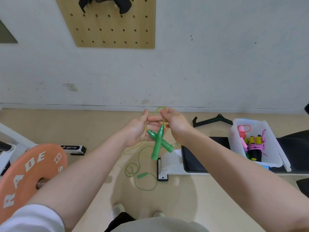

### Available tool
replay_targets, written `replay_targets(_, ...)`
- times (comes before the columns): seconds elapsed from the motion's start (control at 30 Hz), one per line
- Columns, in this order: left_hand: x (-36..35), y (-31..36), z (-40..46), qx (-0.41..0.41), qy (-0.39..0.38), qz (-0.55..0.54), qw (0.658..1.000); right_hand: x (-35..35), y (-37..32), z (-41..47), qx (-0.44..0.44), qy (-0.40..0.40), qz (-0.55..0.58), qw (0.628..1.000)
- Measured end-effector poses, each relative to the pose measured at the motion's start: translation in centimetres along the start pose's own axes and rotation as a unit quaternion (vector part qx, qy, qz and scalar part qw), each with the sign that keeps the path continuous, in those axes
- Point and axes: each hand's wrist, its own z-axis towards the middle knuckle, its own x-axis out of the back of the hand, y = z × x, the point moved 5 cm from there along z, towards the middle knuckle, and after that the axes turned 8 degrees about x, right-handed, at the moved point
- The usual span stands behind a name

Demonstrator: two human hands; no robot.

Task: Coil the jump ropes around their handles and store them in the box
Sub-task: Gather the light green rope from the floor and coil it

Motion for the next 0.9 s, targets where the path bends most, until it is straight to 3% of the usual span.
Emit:
replay_targets(0.1, -0.7, 0.3, -0.3, -0.016, -0.016, 0.009, 1.000, -0.3, -0.2, -0.5, 0.001, 0.005, 0.005, 1.000)
replay_targets(0.27, -2.9, 0.1, -0.8, -0.042, -0.040, 0.062, 0.996, -1.2, -0.4, -0.7, 0.002, -0.073, 0.009, 0.997)
replay_targets(0.33, -3.0, 0.1, -1.0, -0.047, -0.055, 0.088, 0.993, -0.7, -0.7, -0.4, 0.013, -0.079, -0.069, 0.994)
replay_targets(0.47, -2.7, 0.6, -1.6, -0.025, -0.088, 0.139, 0.986, 1.3, -1.0, 0.2, 0.117, -0.001, -0.238, 0.964)
replay_targets(0.57, -2.7, 1.3, -2.2, -0.031, -0.118, 0.185, 0.975, 0.3, -0.9, -0.5, 0.111, -0.123, -0.169, 0.972)
replay_targets(0.63, -2.6, 1.8, -2.4, -0.032, -0.116, 0.197, 0.973, 0.1, -1.1, -0.8, 0.104, -0.137, -0.137, 0.976)
replay_targets(0.77, -1.0, 3.1, -1.9, -0.034, -0.001, 0.093, 0.995, 0.3, -0.5, -0.7, 0.103, -0.153, -0.146, 0.972)
replay_targets(0.9, 0.6, 3.4, -1.6, -0.054, 0.145, 0.008, 0.988, 0.5, -0.4, -0.7, 0.087, -0.162, -0.198, 0.963)
